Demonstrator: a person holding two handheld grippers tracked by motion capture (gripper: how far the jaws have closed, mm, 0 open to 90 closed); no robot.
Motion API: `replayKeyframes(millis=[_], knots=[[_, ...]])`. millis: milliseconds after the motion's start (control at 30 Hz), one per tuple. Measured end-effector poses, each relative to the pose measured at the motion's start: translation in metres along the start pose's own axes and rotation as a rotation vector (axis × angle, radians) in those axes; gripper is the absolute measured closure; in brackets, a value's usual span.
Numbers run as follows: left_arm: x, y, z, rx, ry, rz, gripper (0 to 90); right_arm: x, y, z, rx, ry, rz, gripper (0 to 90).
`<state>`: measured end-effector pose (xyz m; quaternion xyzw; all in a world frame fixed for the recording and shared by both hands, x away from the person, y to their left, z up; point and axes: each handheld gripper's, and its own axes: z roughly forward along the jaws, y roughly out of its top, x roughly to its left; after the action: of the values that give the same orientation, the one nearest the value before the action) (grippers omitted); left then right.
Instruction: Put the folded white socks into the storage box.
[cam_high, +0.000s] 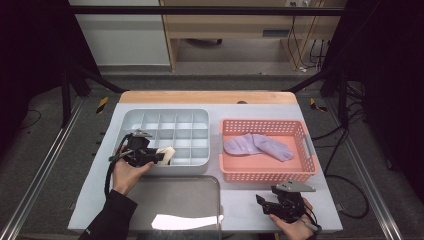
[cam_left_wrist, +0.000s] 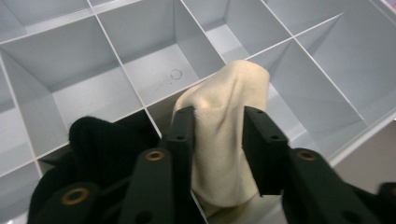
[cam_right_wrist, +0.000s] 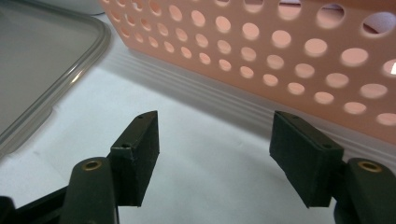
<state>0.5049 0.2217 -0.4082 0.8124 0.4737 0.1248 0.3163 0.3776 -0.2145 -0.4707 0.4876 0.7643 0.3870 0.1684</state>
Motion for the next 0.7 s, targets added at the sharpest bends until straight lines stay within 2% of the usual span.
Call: replayKeyframes(millis=[67, 133, 233, 300, 500, 600, 633, 667, 700], knots=[[0.000, -0.001, 0.005, 0.014, 0.002, -0.006, 78.0, 0.000, 0.000, 0.000, -0.001, 0.001, 0.002, 33.6], [0.000, -0.003, 0.009, 0.035, 0.016, -0.007, 82.1, -0.001, 0.000, 0.000, -0.001, 0.003, 0.002, 33.6], [0.001, -0.004, 0.010, 0.052, 0.023, -0.006, 82.8, 0.000, 0.000, 0.000, 0.002, 0.003, 0.003, 33.7], [0.002, -0.004, 0.015, 0.084, 0.029, -0.018, 82.9, 0.000, 0.000, 0.001, 0.006, 0.002, 0.002, 33.7], [-0.001, -0.002, 0.017, 0.103, 0.051, -0.015, 82.6, 0.000, -0.001, 0.001, 0.008, 0.007, 0.005, 33.6], [-0.001, -0.003, 0.016, 0.090, 0.040, -0.023, 77.3, 0.001, -0.001, 0.001, 0.012, 0.011, 0.008, 33.6], [0.000, -0.005, 0.014, 0.062, -0.002, -0.031, 71.3, 0.001, 0.000, 0.001, 0.011, 0.013, 0.007, 33.5], [0.000, -0.005, 0.014, 0.062, -0.002, -0.031, 66.3, 0.001, 0.000, 0.001, 0.011, 0.013, 0.007, 33.5], [0.000, -0.007, 0.012, 0.042, -0.015, -0.041, 62.6, 0.000, 0.000, 0.001, 0.009, 0.010, 0.006, 33.5]])
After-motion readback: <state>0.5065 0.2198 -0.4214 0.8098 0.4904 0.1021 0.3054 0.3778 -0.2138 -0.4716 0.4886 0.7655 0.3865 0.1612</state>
